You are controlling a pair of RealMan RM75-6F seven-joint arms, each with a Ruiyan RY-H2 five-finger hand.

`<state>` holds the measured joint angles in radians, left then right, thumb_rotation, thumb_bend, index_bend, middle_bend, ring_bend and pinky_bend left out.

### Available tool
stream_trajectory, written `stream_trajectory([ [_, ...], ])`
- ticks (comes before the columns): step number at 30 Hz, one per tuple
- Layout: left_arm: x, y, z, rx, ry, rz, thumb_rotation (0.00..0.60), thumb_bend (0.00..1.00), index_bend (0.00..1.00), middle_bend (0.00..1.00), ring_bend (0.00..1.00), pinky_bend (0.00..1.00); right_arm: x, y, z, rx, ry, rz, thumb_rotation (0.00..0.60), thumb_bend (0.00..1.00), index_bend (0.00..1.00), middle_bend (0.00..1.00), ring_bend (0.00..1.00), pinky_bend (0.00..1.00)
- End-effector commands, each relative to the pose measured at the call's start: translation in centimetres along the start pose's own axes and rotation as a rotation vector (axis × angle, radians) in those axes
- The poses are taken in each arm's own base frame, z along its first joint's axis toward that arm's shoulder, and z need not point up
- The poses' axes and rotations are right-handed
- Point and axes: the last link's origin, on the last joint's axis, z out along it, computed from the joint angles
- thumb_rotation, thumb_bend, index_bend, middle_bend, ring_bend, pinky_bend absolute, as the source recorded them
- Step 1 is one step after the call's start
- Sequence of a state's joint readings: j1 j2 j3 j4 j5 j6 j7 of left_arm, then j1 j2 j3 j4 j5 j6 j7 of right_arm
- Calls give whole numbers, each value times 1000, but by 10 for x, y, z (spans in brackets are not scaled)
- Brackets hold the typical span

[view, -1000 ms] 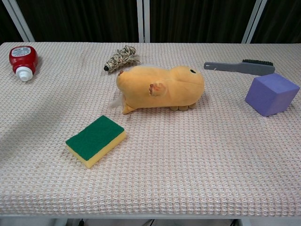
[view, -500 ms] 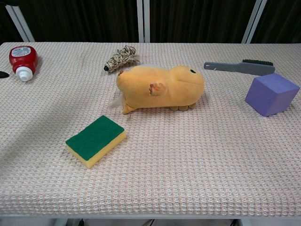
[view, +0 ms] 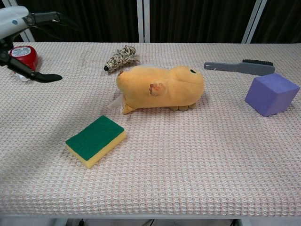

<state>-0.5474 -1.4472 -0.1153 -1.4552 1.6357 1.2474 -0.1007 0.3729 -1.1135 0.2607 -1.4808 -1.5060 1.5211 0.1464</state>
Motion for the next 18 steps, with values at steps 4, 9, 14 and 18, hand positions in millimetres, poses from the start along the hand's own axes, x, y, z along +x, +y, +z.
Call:
stream_trajectory([
  [4,-25,15,24,-56,-57,-9,600,205,256,212,147,264,0,2,-1,-6,-4,0,600,176,0,0,0,0],
  [9,-44,23,37,-65,-95,3,600,209,265,220,154,272,2,6,-3,-20,4,-1,600,176,0,0,0,0],
  [14,-50,26,50,-67,-101,31,600,241,277,248,172,276,1,10,-5,-30,-6,-6,600,176,0,0,0,0],
  [18,-50,24,57,-66,-90,38,600,298,315,294,199,285,1,13,-5,-39,-6,-7,600,176,0,0,0,0],
])
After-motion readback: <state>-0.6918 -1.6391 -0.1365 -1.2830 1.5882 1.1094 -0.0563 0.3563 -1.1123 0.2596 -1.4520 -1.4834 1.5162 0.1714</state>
